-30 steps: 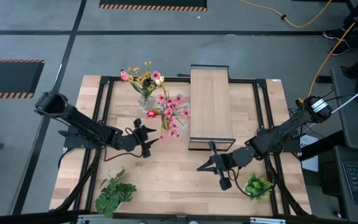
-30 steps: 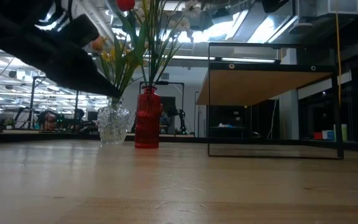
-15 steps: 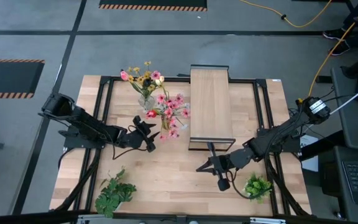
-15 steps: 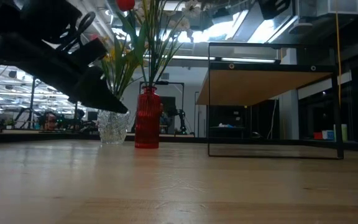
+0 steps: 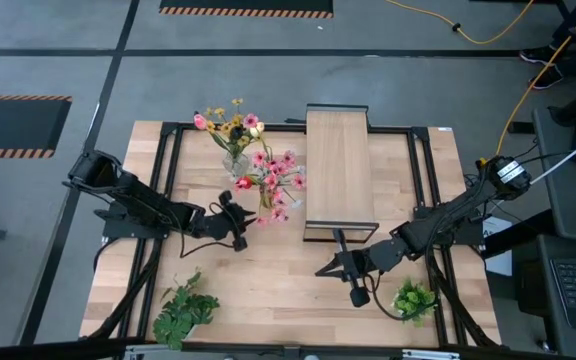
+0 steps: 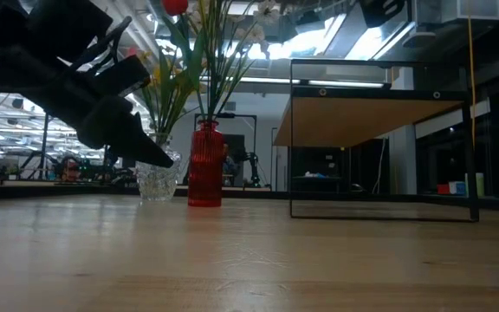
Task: Pick and place flowers into a vace then onto a shelf
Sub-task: Put the red vase on the shelf
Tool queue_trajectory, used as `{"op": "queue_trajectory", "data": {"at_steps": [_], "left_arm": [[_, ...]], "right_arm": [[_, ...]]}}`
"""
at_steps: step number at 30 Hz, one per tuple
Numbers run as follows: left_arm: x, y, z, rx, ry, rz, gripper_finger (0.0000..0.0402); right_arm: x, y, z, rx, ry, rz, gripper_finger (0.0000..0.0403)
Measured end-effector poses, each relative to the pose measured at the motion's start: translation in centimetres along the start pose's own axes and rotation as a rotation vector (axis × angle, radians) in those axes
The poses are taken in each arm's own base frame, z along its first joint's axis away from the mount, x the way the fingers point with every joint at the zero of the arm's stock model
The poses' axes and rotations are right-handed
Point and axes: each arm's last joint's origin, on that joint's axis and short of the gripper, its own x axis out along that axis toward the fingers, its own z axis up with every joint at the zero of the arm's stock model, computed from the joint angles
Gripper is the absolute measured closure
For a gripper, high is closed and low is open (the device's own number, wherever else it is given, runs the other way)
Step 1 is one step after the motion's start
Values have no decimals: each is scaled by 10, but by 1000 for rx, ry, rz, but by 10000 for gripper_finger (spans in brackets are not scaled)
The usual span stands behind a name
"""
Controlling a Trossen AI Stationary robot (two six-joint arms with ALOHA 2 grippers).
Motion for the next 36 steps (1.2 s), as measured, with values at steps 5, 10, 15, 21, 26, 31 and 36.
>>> {"op": "queue_trajectory", "data": {"at_steps": [5, 10, 15, 21, 26, 31, 36], "left_arm": [[0, -2, 1, 47, -3, -53, 396], [0, -4, 6, 44, -42, -88, 371], [-1, -3, 11, -11, -94, -46, 304], [-1, -3, 15, -50, -132, -20, 210], [-1, -2, 16, -55, -150, 33, 153], [-1, -1, 16, -65, -156, 58, 138], [-1, -1, 16, -100, -155, 52, 139]], "right_arm": [[0, 0, 0, 1, 0, 0, 398], [0, 0, 0, 2, 0, 0, 398], [0, 0, 0, 2, 1, 0, 398], [0, 0, 0, 2, 1, 0, 398], [0, 0, -1, 1, 5, 0, 398], [0, 0, -1, 1, 6, 0, 398], [0, 0, -1, 0, 8, -1, 398]]}}
